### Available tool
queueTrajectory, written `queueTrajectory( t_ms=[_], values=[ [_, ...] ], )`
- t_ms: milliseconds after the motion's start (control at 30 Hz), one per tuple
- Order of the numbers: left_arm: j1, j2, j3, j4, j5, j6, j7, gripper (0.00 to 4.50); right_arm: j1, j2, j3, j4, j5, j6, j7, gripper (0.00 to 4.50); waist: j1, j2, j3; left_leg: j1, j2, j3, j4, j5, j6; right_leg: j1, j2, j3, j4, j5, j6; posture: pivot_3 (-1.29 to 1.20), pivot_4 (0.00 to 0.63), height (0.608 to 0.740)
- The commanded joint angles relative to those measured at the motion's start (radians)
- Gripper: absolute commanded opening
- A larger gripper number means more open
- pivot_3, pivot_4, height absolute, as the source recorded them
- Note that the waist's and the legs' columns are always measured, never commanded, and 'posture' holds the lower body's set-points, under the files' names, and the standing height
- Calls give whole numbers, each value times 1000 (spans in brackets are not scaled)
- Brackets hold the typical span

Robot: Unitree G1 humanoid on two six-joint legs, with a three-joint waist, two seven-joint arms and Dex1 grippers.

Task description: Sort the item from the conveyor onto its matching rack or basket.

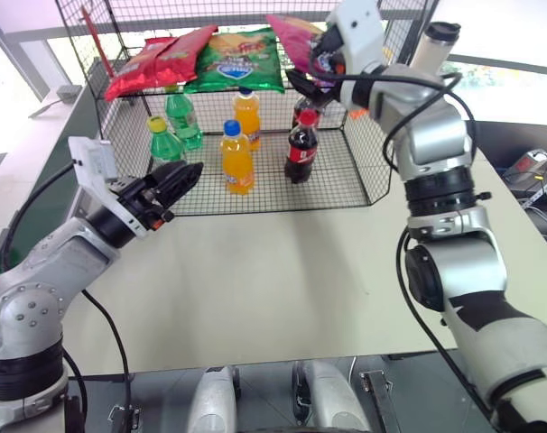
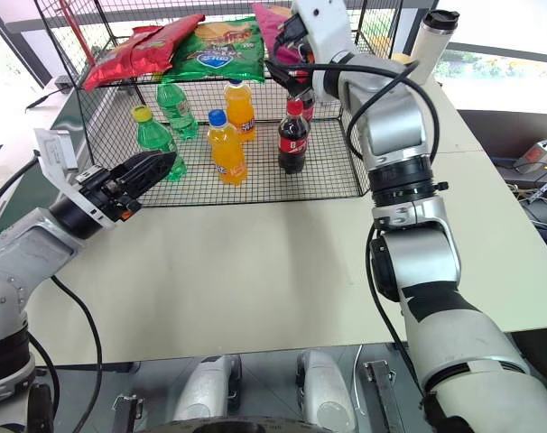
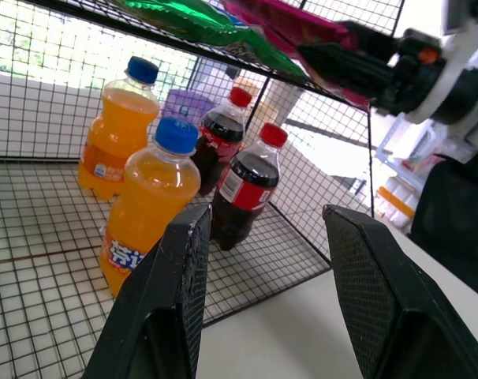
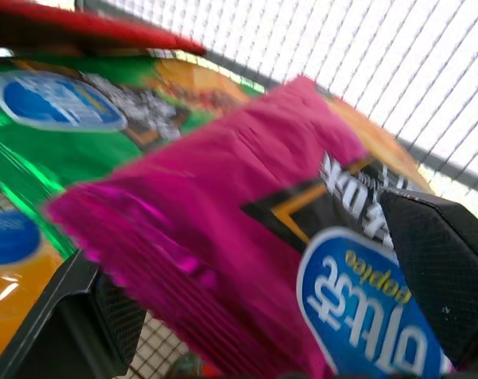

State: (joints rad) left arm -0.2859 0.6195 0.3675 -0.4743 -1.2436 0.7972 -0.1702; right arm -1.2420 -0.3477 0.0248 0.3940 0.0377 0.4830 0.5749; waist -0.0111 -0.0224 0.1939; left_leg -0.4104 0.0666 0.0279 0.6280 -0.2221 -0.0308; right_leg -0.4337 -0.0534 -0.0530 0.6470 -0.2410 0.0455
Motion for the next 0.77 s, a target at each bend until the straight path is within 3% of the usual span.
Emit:
queueTrajectory(
  t_ms=[33, 333, 433, 600, 767],
  values=[
    [-4, -2, 3, -23, 10, -20, -4, 2323, 25, -14, -14, -115, 60, -36, 69, 4437, 0, 0, 0, 0, 0, 0, 0, 0, 0, 0, 0, 0, 0, 0, 0, 0, 150, 740],
    [-17, -8, -8, -11, 38, -18, -14, 2323, 48, 8, -73, -156, 199, 61, 96, 4437, 0, 0, 0, 0, 0, 0, 0, 0, 0, 0, 0, 0, 0, 0, 0, 0, 150, 740],
    [-9, -29, 0, -42, 144, -90, 12, 2323, 69, -6, -142, -211, 299, 99, 128, 4437, 3, 0, 0, 0, 0, 0, 0, 0, 0, 0, 0, 0, 0, 0, 0, 0, 150, 740],
    [45, 11, 7, -83, 186, -83, -35, 2323, 230, -153, -278, -438, 504, 223, 240, 4437, 18, 0, 0, -1, 0, 0, 0, 0, 0, 0, 0, 0, -2, 0, 0, 0, 150, 740],
    [116, 125, 0, -106, 244, -45, -109, 2323, 542, -315, -351, -648, 620, 339, 299, 4437, 24, 0, 0, 0, 0, 0, 0, -1, 1, 1, -1, -1, -3, -2, -4, 0, 150, 740]
  ],
)
